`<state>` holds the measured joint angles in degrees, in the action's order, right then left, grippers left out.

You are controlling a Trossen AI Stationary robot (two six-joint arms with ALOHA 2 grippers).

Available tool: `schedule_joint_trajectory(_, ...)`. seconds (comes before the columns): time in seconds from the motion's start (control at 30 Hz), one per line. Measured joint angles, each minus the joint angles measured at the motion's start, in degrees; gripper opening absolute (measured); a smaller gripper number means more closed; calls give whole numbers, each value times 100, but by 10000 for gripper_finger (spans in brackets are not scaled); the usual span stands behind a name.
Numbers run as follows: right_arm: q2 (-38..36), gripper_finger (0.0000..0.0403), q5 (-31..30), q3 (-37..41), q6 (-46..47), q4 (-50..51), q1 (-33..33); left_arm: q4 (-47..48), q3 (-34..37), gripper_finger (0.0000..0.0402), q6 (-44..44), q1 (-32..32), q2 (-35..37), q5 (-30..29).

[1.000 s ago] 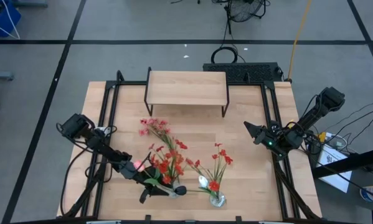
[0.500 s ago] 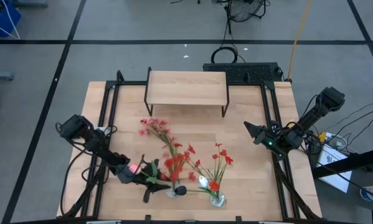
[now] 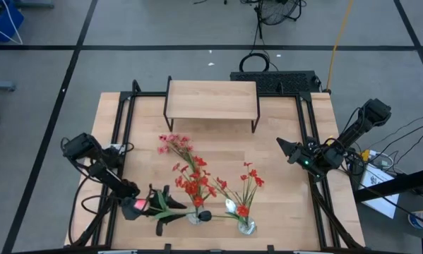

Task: Pick and place flowers into a vace then onto a shelf
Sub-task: Put the light pink flower into the left transparent vase, then put the pink flowers into the left transparent vase

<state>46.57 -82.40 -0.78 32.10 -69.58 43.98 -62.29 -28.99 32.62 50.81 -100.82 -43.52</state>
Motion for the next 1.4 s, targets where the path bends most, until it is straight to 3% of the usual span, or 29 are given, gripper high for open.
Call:
schedule_joint_trajectory(0.2, -2, 4, -1, -1, 1, 0, -1, 43, 0, 143, 849, 158, 0, -101)
schedule_joint_trajectory(0.4, 0, 4, -1, -1, 1, 0, 1, -37, 0, 143, 975, 357, 0, -860)
schedule_joint_trajectory(0.57, -2, 4, -1, -1, 1, 0, -1, -51, 0, 143, 1074, 545, 0, -1637)
schedule_joint_trajectory(0.67, -2, 4, -1, 0, -1, 0, 0, -192, 0, 143, 1159, 609, 0, -2401)
schedule_joint_trajectory(1.03, -1, 4, -1, 1, -1, 0, 1, -430, 2, 139, 2520, 470, 458, -4267)
schedule_joint_trajectory(1.13, 0, 4, -1, -1, -1, 0, -1, -427, 2, 127, 2611, 113, 714, -4027)
schedule_joint_trajectory(1.4, -2, 4, -1, 1, -1, 2, -1, -199, 2, 82, 3119, -924, 1392, -1963)
